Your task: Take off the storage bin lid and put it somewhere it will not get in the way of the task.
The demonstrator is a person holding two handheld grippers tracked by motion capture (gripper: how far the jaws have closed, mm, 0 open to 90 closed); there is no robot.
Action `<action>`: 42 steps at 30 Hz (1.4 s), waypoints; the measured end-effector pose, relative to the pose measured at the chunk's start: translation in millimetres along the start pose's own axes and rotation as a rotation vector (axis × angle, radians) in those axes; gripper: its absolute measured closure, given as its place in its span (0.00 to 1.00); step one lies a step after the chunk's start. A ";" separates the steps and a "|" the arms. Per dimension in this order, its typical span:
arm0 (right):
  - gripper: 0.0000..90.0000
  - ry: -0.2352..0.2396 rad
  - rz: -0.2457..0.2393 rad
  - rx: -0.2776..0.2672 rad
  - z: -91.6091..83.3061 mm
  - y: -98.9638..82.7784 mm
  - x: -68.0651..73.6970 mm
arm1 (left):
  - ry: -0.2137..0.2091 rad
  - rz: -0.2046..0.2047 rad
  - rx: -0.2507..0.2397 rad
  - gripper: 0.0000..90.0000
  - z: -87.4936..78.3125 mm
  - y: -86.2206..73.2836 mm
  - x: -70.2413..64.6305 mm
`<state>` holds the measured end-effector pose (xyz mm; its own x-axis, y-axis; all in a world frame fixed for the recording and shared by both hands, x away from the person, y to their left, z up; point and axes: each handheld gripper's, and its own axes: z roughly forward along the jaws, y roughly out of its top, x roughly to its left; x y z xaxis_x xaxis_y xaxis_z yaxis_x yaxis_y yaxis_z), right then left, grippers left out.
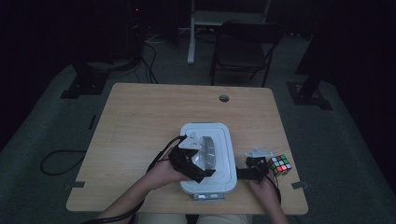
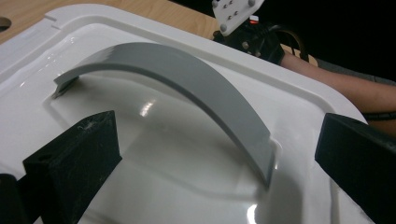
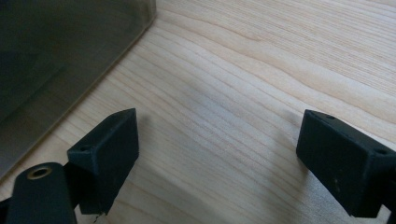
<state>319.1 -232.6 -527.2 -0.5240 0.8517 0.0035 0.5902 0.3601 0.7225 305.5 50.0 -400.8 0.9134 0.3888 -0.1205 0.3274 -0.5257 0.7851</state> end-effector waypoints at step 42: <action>0.14 0.000 0.001 -0.001 0.1 -0.1 0.2 | 0.010 0.068 0.032 0.61 8.8 9.1 -13.3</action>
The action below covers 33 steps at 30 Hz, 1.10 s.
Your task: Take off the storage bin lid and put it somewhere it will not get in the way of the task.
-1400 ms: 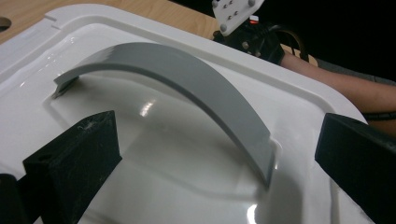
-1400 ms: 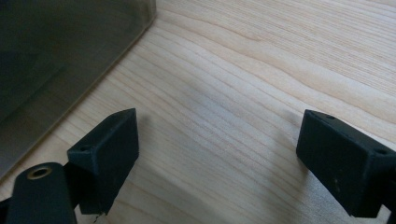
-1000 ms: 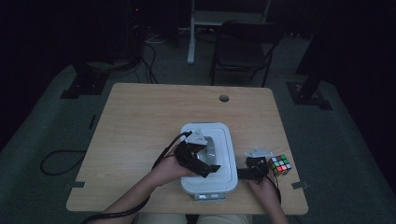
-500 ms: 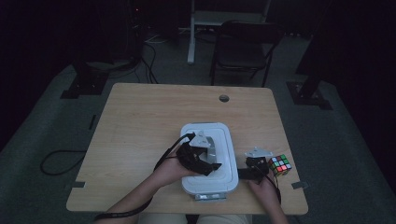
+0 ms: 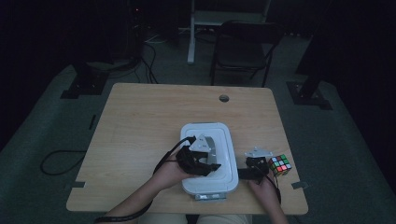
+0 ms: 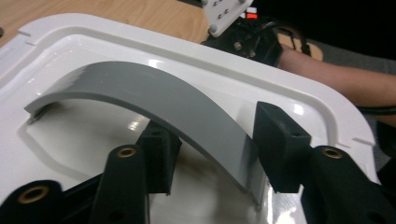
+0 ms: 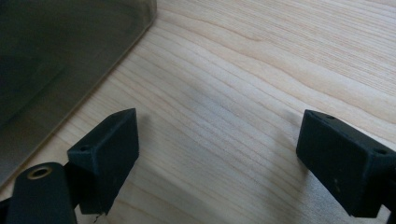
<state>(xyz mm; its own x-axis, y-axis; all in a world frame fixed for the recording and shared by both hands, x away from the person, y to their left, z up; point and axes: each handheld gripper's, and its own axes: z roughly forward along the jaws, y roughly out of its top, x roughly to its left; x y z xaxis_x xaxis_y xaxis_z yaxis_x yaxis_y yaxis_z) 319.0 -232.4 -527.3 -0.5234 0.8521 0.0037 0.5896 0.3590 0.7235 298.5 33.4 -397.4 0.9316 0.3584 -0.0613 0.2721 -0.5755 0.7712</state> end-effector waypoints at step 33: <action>0.14 0.000 0.000 0.000 0.0 0.0 0.0 | -0.109 0.025 -0.125 0.93 -46.6 15.0 -21.1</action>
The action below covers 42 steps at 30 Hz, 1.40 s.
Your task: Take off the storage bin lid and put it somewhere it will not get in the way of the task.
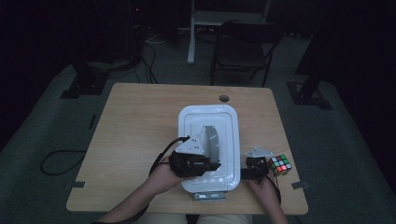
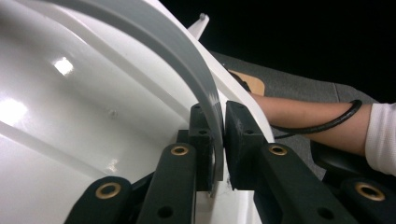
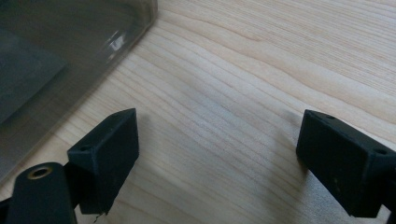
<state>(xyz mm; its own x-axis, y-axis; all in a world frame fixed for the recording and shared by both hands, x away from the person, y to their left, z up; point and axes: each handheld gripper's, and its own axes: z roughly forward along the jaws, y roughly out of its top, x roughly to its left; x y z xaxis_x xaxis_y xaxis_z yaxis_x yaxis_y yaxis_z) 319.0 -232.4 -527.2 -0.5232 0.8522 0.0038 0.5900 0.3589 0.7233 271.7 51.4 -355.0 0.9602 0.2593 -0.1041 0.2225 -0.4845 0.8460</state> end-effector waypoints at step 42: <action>0.14 0.000 -0.001 0.000 0.0 0.0 -0.1 | 0.012 -0.036 -0.047 0.96 -97.9 -32.2 40.3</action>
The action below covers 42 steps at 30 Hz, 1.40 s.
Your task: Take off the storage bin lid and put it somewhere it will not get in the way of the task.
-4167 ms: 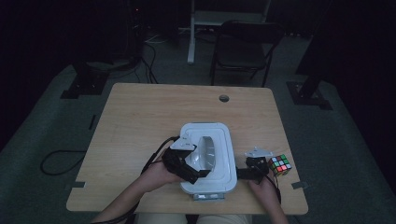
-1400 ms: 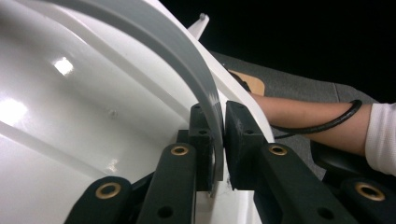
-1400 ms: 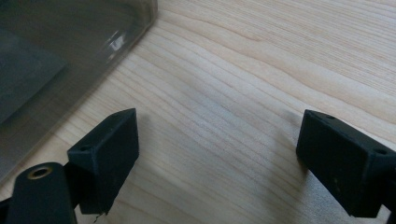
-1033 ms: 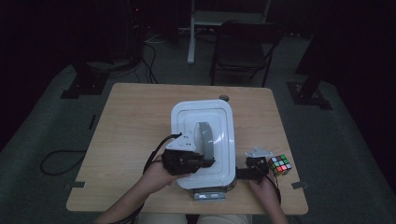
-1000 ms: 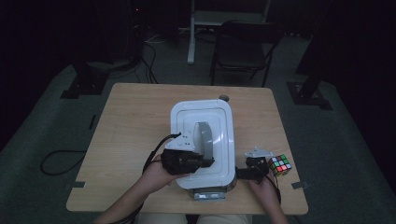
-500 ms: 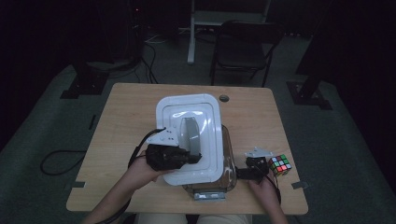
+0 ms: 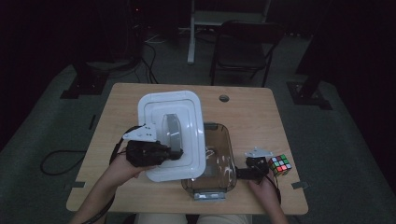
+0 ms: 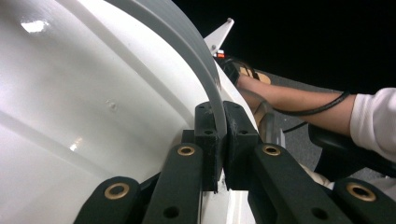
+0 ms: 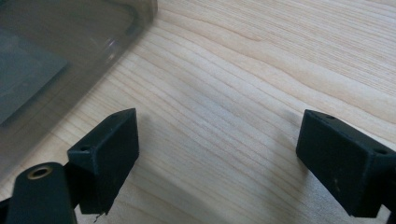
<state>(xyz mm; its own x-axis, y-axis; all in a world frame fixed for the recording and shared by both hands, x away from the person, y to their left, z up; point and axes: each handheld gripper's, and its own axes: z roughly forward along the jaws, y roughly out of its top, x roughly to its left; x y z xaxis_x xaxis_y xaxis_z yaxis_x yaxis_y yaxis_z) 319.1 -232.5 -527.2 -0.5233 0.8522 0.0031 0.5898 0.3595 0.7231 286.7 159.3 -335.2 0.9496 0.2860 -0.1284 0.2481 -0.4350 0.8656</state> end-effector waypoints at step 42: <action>0.14 -0.003 0.004 0.000 -0.1 -0.1 0.4 | -0.063 -0.196 0.172 0.96 18.8 -109.6 65.5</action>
<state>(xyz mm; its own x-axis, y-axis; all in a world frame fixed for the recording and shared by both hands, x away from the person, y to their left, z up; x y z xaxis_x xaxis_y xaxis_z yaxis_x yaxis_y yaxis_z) 318.7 -232.2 -527.2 -0.5190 0.8547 0.0033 0.5918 0.3566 0.7229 325.3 209.6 -447.6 0.8889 0.3278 -0.3200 0.4522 -0.5164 0.7273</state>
